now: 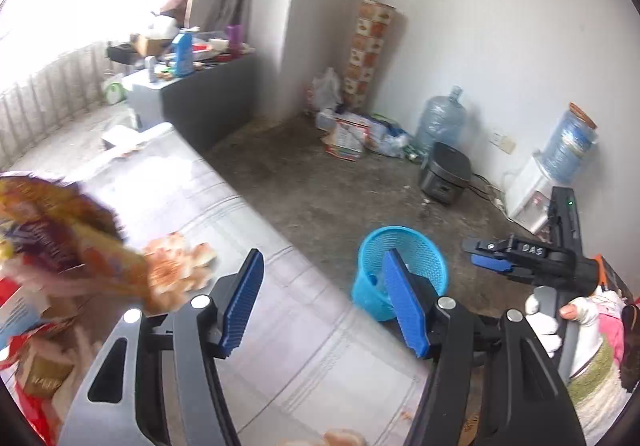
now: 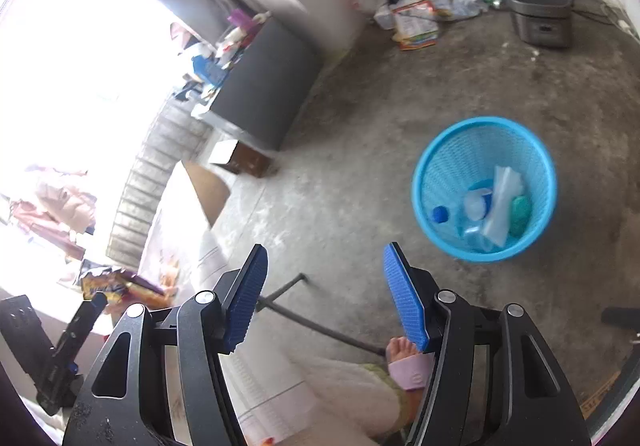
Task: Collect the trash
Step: 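Return both grippers to the table and reach toward the snack bags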
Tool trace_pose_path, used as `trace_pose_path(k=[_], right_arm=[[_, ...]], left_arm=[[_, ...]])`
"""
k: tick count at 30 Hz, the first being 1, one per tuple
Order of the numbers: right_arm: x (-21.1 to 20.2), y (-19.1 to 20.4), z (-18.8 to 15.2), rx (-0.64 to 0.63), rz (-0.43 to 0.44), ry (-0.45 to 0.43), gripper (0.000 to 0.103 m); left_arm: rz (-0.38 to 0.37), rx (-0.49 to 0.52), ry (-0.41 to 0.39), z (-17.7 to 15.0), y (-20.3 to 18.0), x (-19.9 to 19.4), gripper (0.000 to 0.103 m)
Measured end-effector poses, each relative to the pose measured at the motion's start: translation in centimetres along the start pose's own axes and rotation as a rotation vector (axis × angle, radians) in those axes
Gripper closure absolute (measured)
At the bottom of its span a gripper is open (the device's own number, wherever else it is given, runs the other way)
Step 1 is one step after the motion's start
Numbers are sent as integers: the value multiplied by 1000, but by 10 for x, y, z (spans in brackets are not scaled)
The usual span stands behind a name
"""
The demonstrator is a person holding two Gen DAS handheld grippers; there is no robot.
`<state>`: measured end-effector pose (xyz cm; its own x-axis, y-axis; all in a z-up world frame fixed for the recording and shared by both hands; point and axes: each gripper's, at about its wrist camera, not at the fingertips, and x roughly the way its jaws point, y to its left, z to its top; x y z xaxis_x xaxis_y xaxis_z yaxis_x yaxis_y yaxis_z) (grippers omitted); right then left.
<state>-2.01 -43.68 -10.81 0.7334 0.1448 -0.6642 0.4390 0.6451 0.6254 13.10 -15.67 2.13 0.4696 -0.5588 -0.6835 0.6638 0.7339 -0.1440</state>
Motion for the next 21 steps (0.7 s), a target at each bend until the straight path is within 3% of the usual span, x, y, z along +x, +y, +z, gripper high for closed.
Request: trace_pose_path(k=[3,12,18,21], right_arm=[[14,41,-13,-80,75,54,45],[73,147,-70,-244,276,300,45],[113,213,-107,-357,327,418,46],[132,240,-129,-379,322,454,49]], left_arm=[[105,-28,-26,-25,30,-30,43],[306,-147,-52,-89,104,-83,43],[423,-158,-80,-111,138,-104,43],[441,-159,-89,-114,154,-108,43]])
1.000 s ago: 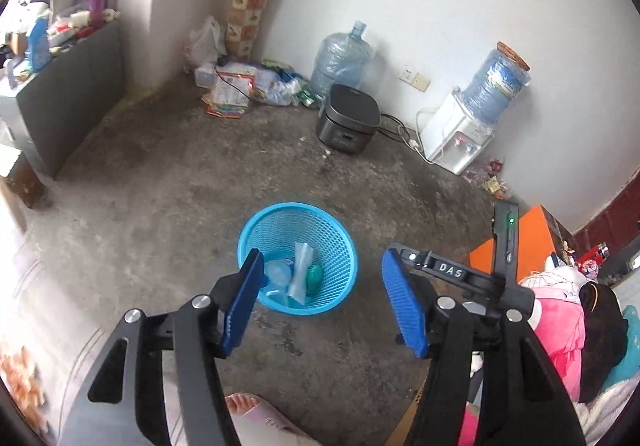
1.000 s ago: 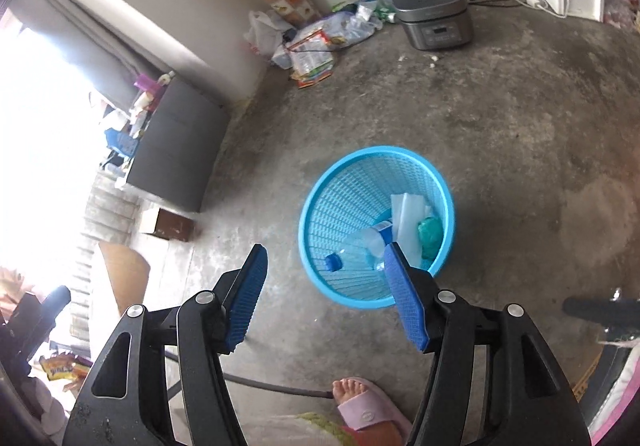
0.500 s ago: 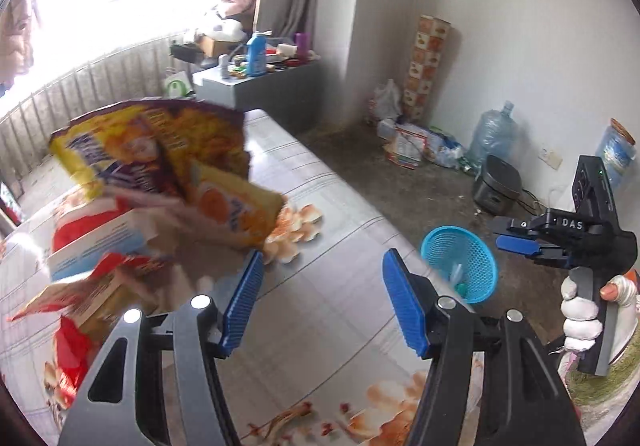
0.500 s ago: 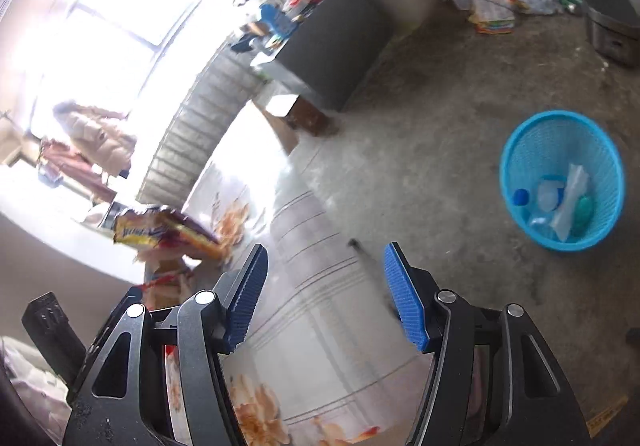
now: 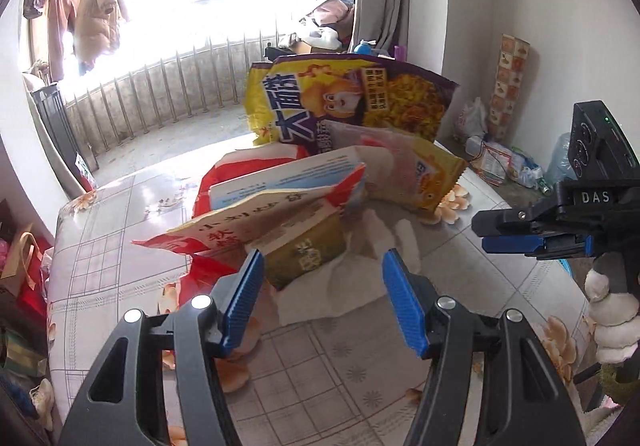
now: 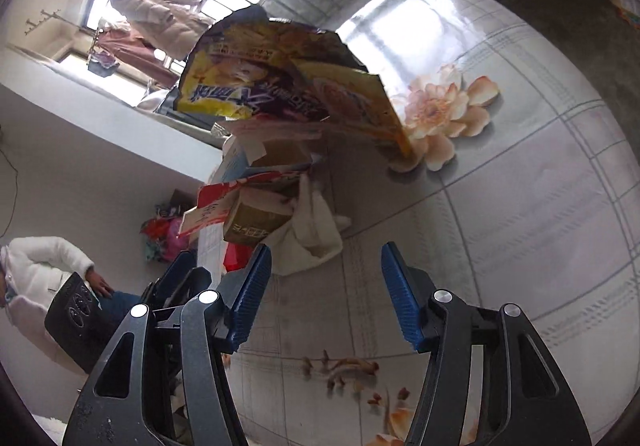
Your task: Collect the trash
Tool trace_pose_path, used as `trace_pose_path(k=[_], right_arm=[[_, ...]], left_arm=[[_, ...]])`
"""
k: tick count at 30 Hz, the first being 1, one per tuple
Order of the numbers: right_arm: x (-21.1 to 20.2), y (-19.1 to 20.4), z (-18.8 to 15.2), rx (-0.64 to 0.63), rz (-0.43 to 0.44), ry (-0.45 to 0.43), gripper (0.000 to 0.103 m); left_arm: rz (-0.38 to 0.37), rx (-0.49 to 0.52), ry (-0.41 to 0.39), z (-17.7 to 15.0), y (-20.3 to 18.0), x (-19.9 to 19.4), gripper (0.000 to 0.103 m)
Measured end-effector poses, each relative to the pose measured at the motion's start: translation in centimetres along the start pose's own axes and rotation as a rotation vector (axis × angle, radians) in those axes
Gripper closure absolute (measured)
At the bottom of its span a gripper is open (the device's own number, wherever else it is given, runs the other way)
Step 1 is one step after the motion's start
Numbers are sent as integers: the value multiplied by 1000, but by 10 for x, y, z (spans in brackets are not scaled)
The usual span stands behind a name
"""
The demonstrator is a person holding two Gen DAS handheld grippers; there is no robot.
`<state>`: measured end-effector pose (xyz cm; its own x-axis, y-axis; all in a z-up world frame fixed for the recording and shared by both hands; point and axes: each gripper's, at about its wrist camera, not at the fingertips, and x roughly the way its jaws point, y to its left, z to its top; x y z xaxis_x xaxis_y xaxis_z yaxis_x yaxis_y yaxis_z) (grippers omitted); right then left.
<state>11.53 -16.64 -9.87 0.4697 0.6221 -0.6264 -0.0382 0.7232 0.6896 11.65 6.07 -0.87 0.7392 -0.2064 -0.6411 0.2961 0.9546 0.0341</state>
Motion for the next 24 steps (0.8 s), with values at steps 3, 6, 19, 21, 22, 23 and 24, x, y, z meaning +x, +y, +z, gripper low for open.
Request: trace_pose_path(k=[3,6,19,21,22,23,24], right_arm=[[23,11,0,-6,-2,35,51],[36,20,1,-16,-12,55,52],[76,29,9,-6,-27,94,89],[77,27,10,5,-12,104,94],[74,25,10,7,-7,106,96],[68,23,9,5,-5,105,97],[64,21,8,4,-4,105,98]], left_arm=[[1,0,-2,2,11,9,43],[-2,10,20,3,19,26,43],[-140,-27,48,2,32,45,43],[-181,-28,48,1,29,39,43],[-204,-22,50,1,27,36,43],[-225,-13,54,0,23,33,43],[-243,-2,61,-1,19,31,43]])
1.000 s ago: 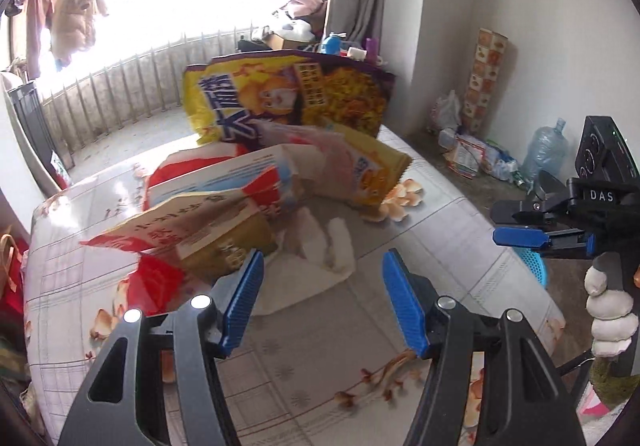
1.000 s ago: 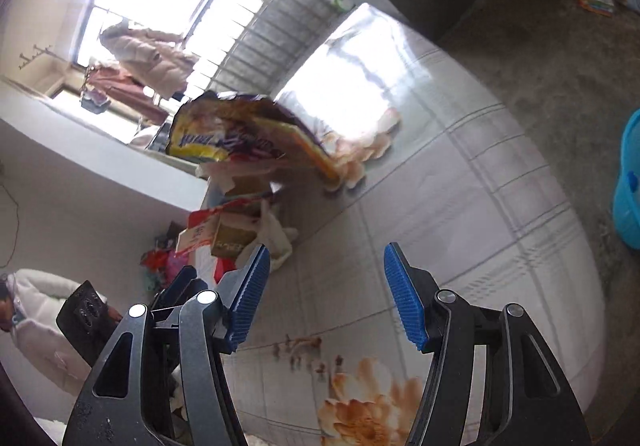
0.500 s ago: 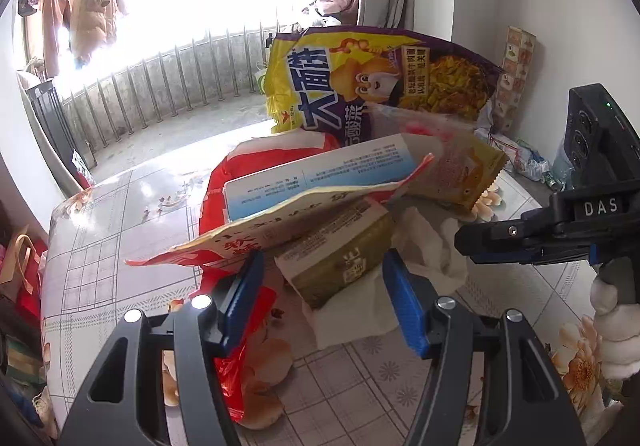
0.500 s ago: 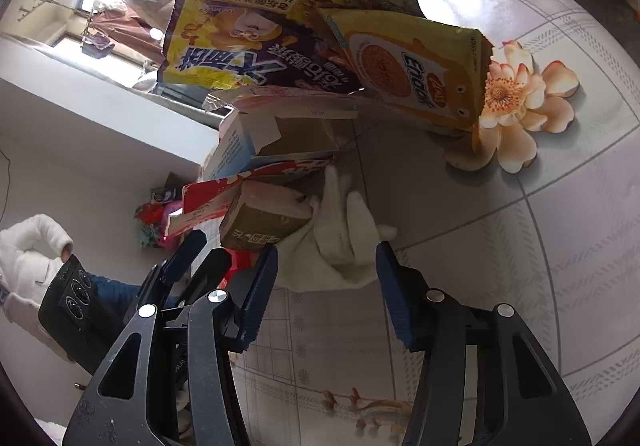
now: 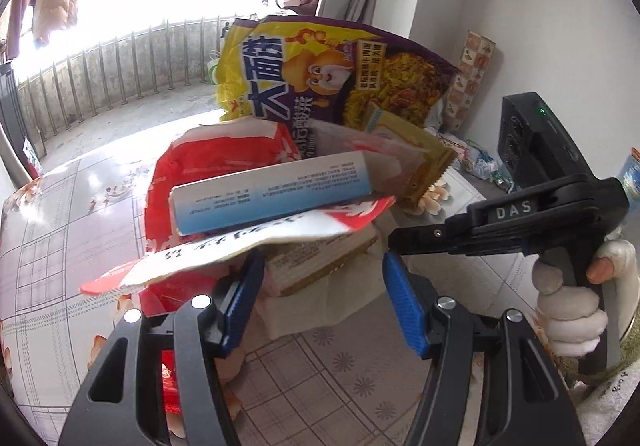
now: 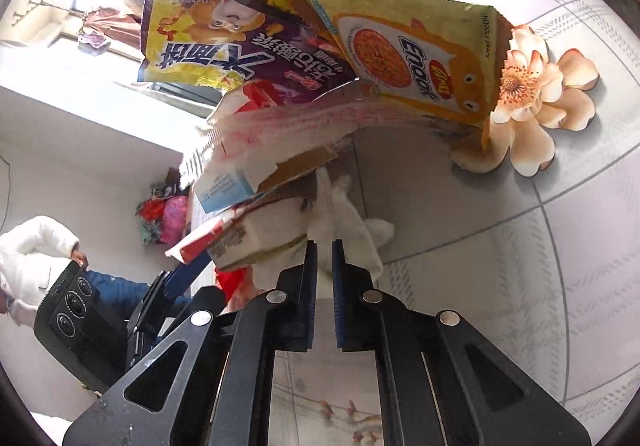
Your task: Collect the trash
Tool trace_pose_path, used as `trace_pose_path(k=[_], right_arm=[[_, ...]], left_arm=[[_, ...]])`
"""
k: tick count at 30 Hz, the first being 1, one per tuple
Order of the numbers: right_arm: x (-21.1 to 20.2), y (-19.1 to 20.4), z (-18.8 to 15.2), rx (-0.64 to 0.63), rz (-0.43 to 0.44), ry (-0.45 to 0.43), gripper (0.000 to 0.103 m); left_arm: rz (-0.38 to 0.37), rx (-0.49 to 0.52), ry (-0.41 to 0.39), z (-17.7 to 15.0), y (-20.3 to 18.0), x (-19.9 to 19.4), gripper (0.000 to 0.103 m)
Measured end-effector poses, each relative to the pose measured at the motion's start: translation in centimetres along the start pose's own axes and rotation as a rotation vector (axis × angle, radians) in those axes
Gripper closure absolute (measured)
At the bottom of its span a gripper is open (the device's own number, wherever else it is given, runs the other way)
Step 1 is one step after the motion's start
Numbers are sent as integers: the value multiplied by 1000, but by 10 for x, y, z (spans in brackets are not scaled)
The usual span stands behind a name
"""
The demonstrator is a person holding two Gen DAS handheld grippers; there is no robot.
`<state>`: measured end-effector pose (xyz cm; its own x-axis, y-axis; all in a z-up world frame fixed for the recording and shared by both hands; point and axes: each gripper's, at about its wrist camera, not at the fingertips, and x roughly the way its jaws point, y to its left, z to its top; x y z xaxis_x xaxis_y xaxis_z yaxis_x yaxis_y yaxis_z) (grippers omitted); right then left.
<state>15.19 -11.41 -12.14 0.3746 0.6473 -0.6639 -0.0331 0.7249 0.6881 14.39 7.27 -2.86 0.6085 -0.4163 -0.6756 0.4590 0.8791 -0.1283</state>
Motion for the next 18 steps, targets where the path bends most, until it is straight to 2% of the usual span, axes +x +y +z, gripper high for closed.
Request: trace_pose_path(k=[7,13,15,18], right_arm=[[-22,-15,-12,28,23,-1,100],[-50,-26,-24,62,17,-10,101],[-60,-28,-27,72,5,-34,101],[-71,-33,-24,87,12,-65,97]], left_arm=[[-150,31,80,-18,-34,3,43],[-305,-34,144,-31,-55,7,43],[-291,-4,134,-32,-64,3,43],[-228,34,107,-32,-69,-4,43]])
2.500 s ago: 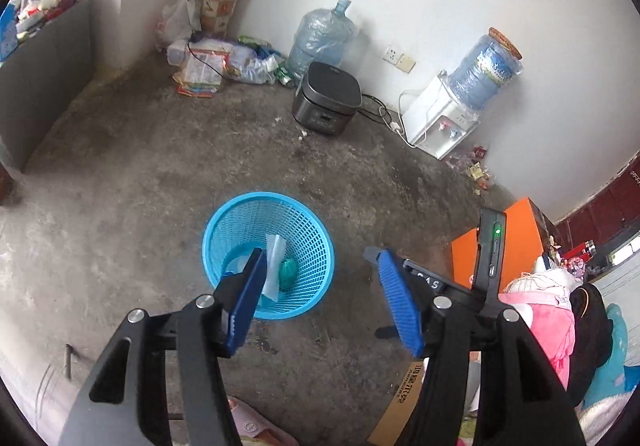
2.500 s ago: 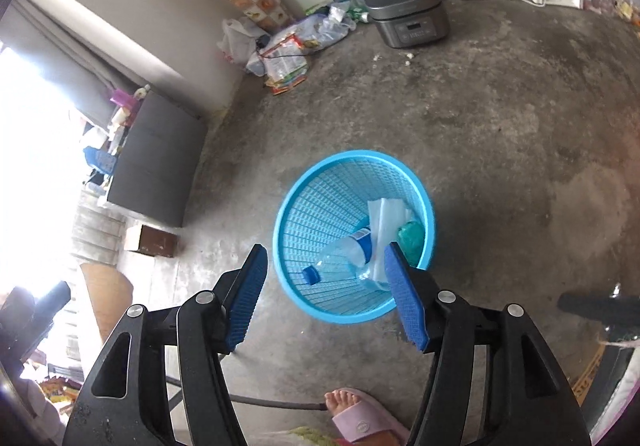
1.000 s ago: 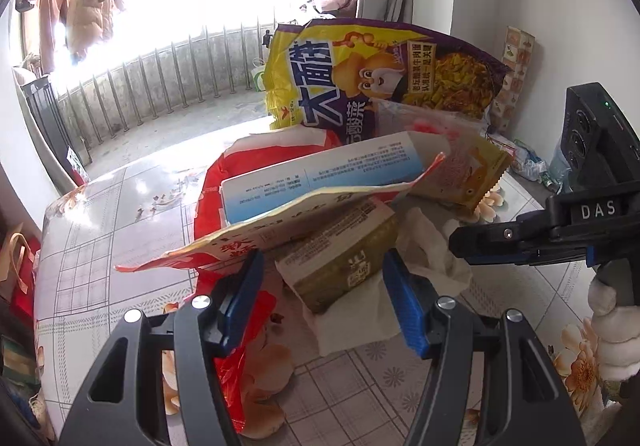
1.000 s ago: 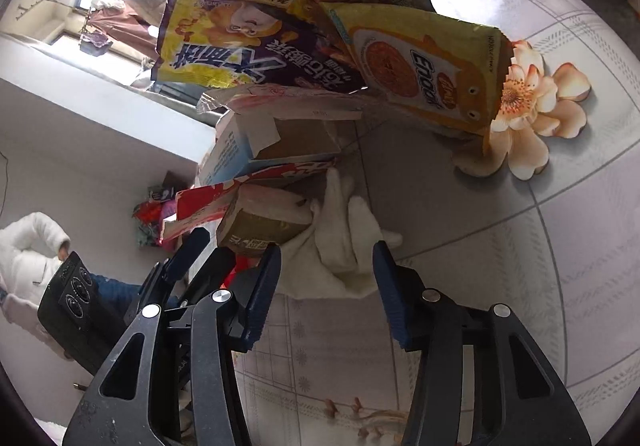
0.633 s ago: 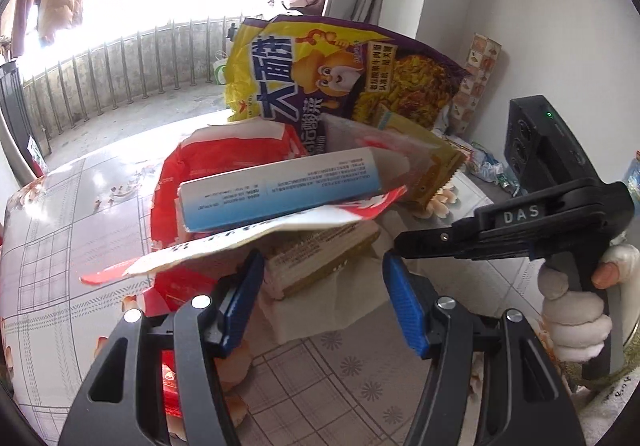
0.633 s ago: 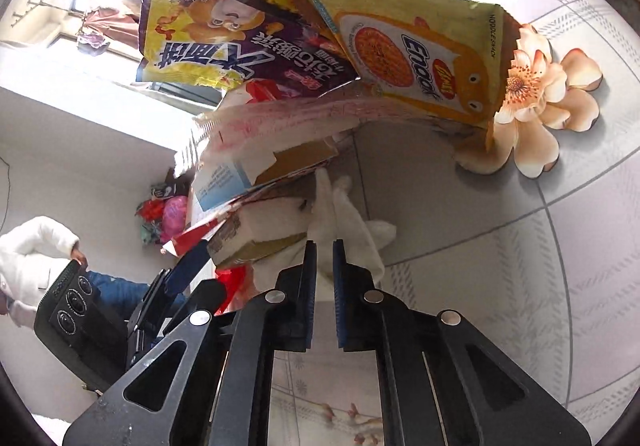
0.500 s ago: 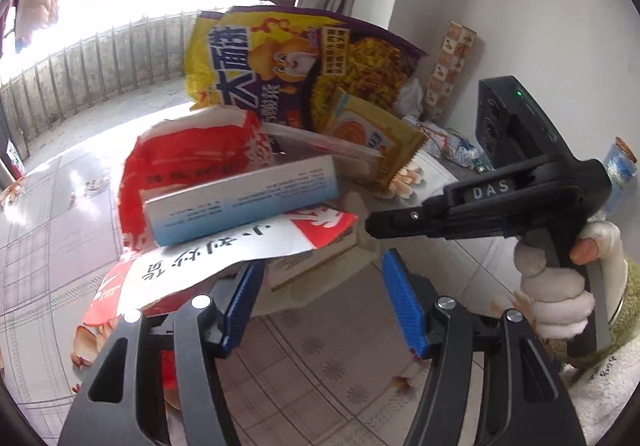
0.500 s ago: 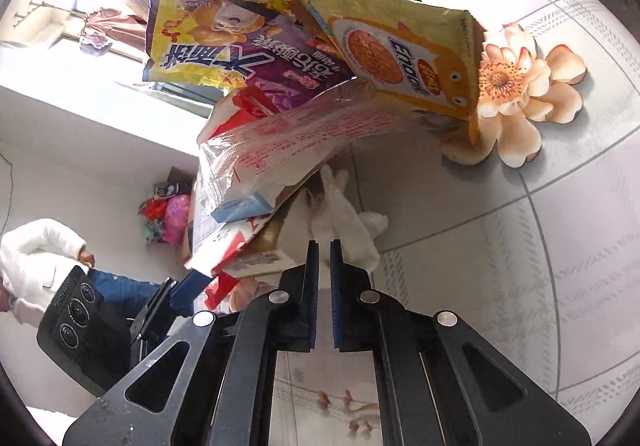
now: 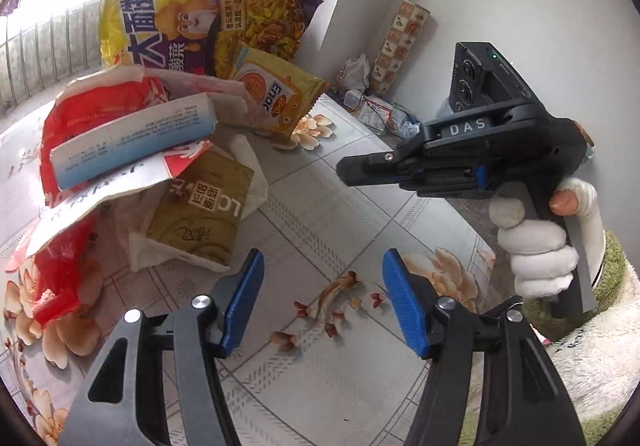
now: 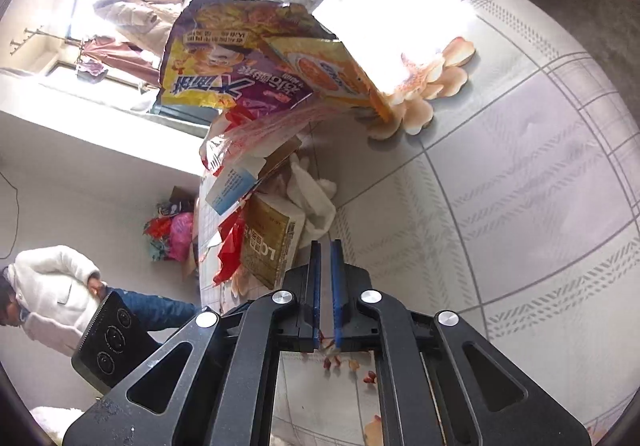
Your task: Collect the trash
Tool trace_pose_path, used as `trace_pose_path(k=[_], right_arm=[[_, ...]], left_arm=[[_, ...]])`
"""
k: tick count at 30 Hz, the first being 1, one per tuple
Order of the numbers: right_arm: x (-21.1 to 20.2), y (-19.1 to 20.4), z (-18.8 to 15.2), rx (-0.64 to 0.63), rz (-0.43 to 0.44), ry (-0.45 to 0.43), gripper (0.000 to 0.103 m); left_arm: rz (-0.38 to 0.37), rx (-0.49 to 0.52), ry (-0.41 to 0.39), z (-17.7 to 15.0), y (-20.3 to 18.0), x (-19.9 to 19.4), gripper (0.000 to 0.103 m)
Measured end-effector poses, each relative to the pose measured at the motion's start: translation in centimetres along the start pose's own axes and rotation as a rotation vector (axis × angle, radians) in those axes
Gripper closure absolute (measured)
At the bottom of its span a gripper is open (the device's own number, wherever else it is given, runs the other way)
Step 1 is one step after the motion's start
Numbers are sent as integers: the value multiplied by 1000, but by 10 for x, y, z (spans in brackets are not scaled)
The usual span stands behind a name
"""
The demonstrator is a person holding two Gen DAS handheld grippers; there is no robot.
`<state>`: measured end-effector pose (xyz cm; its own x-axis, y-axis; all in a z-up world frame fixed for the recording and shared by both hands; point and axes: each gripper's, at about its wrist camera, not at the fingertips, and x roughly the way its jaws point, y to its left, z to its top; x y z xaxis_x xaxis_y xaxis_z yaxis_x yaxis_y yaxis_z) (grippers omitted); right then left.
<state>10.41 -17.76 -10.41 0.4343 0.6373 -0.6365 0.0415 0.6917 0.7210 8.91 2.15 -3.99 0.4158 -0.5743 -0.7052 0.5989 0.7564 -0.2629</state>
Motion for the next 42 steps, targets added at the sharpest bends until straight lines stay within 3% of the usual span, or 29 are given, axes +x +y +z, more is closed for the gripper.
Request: trace_pose_path(k=[1,5,10,14,15,17,19,22,28,33,36,38,39,42], right_arm=[[0,0,3,5,3,-8,93],[13,7,18,-5,30,-33,63],[54,17,31,-48,55,26,62],[87,21,36,-59,56,79,62],[91,23,36,-62,61,85,65],[93,24,34,-60,94,101,89],[93,26,32,-55,120,122,100],[89,29,26,-71,129,141,103],[66,22,-1,-47,193,180,103],[44,13,-15,-42,163,141,103],[37,12,-4,-36,128,95,97],[39,13,5,-39,104,73,77],[41,14,9,-44,93,61,72],[58,17,21,-59,51,55,69]], left_arm=[[19,0,-9,0,0,-3,43],[106,-30,-59,1,13,-13,43],[223,-88,-81,4,35,-7,43],[269,-117,-78,6,52,5,43],[278,-125,-77,7,56,5,43],[270,-132,-82,8,61,5,43],[247,-136,-81,8,63,3,44],[231,-133,-70,5,62,0,45],[150,-122,-42,-3,45,-5,48],[136,-82,-19,-10,24,-2,48],[116,-106,-14,-11,26,-2,48],[129,-118,-15,-10,27,-3,48],[135,-122,-22,-10,28,-5,48],[154,-132,-39,-7,33,-8,48]])
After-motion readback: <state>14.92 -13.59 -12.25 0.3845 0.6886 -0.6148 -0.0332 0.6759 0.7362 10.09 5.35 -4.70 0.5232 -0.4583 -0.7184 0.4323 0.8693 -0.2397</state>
